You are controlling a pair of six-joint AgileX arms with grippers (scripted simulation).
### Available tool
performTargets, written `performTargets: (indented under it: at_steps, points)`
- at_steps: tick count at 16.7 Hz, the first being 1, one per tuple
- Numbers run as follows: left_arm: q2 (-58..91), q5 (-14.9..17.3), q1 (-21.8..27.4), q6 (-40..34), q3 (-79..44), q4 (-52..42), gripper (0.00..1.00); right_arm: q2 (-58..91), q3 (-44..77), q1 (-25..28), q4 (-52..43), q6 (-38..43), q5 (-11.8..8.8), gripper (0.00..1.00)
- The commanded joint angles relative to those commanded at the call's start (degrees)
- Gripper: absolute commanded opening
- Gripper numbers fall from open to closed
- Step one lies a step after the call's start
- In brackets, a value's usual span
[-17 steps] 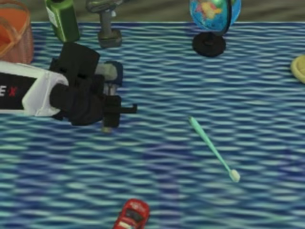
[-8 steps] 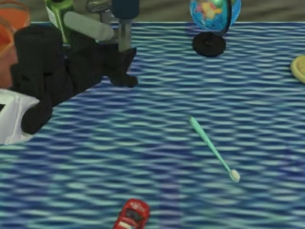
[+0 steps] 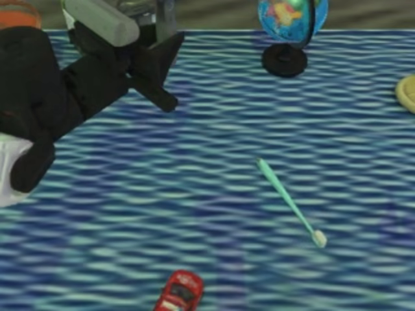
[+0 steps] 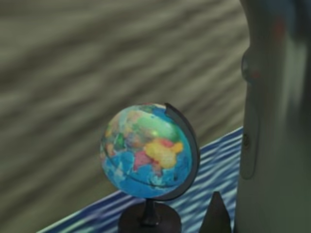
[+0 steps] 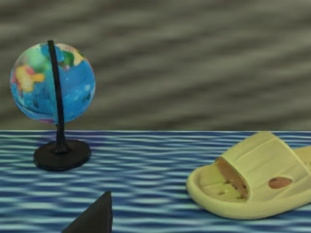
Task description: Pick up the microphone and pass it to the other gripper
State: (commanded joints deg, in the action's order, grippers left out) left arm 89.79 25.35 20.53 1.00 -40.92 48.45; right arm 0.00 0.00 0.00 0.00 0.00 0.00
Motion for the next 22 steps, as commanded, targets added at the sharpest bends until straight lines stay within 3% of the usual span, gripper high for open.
performTargets:
  at_steps: [3,5,11,13,22]
  points:
    - [0.20,-0.32,0.48,0.01,-0.30,-0.13,0.00,0.00,0.00,0.00,0.00,0.00,0.00,1.00]
    - [0.26,-2.33,2.37,0.03,-0.55,-0.06,0.00,0.00,0.00,0.00,0.00,0.00,0.00,1.00]
    - [0.06,-14.20,13.30,-0.12,-1.79,0.11,0.00,0.00,0.00,0.00,0.00,0.00,0.00,1.00]
    - [-0.13,-16.50,15.55,-0.17,-2.08,0.17,0.00,0.00,0.00,0.00,0.00,0.00,0.00,1.00]
    - [-0.16,-16.75,15.80,-0.17,-2.12,0.18,0.00,0.00,0.00,0.00,0.00,0.00,0.00,1.00]
